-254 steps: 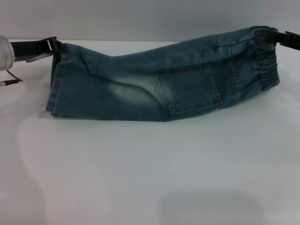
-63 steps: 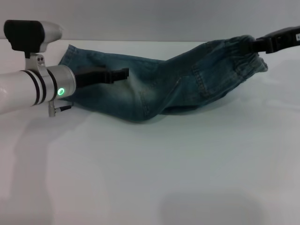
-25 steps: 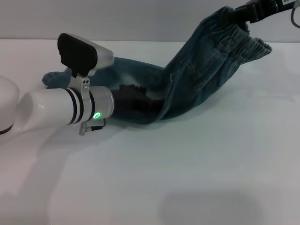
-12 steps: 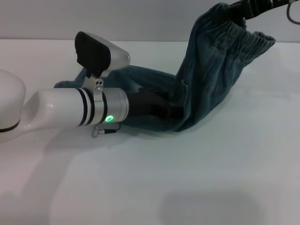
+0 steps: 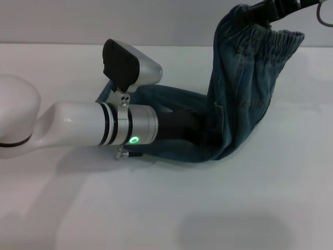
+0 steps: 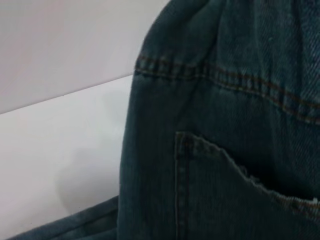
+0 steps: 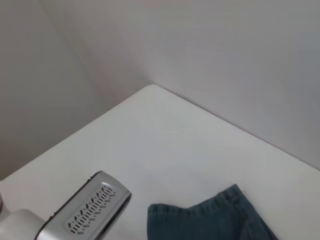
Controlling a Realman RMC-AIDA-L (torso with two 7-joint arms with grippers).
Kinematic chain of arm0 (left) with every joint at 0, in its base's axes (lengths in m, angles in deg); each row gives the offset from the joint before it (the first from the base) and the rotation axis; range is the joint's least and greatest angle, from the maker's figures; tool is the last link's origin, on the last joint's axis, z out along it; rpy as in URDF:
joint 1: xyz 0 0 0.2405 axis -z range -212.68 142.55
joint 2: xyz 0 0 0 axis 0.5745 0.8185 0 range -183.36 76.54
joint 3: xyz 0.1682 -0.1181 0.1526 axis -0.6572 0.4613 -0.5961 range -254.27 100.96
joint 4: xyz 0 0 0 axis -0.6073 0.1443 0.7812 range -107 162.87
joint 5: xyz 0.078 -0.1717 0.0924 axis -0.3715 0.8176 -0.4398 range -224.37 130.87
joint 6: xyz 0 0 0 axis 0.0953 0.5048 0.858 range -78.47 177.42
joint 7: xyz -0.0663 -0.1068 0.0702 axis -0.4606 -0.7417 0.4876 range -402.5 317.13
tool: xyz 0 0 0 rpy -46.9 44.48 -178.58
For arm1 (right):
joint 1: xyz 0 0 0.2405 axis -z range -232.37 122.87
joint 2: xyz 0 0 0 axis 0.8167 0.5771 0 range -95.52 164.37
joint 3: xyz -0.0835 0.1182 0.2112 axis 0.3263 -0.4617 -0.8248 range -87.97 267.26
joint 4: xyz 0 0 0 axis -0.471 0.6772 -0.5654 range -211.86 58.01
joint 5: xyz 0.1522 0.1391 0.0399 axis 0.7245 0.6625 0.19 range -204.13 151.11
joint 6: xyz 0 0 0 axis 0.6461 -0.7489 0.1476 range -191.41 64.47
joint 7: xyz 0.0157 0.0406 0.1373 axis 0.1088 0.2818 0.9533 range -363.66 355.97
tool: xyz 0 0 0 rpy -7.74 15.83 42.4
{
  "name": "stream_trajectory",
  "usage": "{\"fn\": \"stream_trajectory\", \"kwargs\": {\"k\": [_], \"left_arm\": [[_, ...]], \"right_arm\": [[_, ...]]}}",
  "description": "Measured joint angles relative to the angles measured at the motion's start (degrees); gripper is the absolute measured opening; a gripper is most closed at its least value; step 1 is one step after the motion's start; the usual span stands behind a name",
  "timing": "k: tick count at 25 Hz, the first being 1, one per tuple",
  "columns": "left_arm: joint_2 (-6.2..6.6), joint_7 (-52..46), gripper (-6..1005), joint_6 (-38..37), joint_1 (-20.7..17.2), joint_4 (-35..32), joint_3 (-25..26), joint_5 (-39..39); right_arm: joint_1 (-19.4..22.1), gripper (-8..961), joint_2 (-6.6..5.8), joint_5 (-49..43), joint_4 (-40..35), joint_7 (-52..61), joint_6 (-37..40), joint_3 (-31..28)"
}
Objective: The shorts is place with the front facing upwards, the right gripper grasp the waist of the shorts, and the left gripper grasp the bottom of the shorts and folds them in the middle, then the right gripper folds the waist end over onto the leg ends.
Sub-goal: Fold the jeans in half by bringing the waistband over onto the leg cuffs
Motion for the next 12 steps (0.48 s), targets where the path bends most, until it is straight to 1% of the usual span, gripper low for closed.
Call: {"fn": "stream_trajectory", "kwargs": {"k": [7,12], "left_arm": [[-0.03,-0.1,824,0.15,-0.18,-0.47,-1.6,2.04],[0.36,-0.1,824,0.79,-0.57,-0.02,-0.3,2.28]], "right_arm": [[-0.13,3,0.0,0.13,0.21,0.12,0.64,-0.02],[-0.1,4,0.23,0.18,0.38,0.13,0.79,0.36]]}}
